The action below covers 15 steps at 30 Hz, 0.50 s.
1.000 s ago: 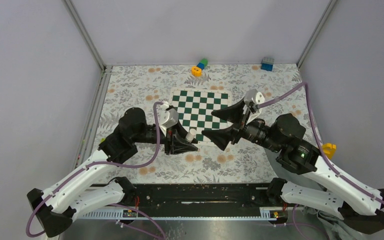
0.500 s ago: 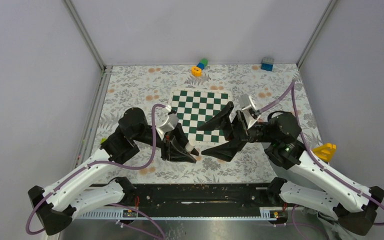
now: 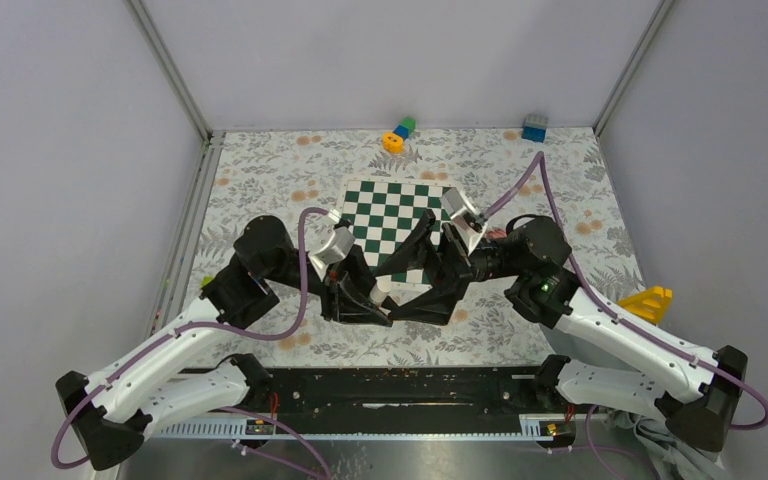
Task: Paint the nails
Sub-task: Screw the nail polish bottle.
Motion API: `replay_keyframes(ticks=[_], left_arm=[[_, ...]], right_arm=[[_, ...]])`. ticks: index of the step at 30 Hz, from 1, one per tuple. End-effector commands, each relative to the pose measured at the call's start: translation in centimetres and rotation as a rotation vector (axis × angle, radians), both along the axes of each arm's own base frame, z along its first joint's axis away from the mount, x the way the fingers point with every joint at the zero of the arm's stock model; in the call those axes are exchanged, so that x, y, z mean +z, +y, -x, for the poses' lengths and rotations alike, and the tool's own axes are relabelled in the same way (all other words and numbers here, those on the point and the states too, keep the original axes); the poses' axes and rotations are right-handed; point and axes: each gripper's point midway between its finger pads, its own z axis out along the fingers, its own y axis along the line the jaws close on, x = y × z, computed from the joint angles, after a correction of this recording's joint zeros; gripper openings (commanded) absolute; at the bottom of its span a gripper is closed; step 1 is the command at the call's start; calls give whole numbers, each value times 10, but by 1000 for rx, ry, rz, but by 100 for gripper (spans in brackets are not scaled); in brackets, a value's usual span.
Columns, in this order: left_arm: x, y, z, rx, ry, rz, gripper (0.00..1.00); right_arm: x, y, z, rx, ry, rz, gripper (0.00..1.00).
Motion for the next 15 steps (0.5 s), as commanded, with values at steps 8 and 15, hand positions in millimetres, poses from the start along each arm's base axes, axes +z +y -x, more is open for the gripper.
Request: replay_keyframes(ticks=[8,15], left_arm=[[26,4,5,-6,-78,88,0],[28,5,4,13,-85,96,0]], right_arm=[[22,3,17,73,-52,-55,78],[16,8,14,60,-32,-41,65]])
